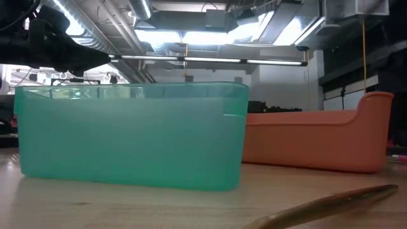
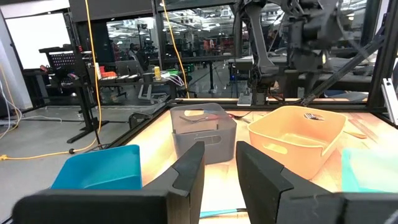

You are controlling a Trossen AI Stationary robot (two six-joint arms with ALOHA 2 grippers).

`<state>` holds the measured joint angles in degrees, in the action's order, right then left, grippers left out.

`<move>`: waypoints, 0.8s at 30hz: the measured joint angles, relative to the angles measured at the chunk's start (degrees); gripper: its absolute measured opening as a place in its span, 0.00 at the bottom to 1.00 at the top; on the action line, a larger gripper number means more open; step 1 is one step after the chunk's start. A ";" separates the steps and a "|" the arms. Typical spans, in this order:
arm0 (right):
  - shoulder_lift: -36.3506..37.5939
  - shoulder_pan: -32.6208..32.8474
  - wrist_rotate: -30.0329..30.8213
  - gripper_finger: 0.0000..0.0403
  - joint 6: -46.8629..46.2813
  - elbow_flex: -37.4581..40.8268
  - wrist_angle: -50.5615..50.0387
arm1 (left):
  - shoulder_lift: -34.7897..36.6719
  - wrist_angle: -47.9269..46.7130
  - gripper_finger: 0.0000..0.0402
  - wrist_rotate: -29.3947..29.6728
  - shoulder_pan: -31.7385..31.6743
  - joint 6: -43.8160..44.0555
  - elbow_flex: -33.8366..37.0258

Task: Sort silverware by color (type)
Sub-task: Put the gold fork into the orange bin

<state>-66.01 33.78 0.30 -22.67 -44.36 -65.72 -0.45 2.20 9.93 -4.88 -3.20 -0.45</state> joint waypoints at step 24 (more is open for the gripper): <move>-10.43 -0.04 3.16 0.74 10.71 5.16 5.45 | -0.02 -0.02 0.21 0.00 0.02 0.00 0.00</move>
<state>-76.44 33.74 3.46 -11.96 -39.20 -60.27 -0.47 2.18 9.93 -4.87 -3.20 -0.44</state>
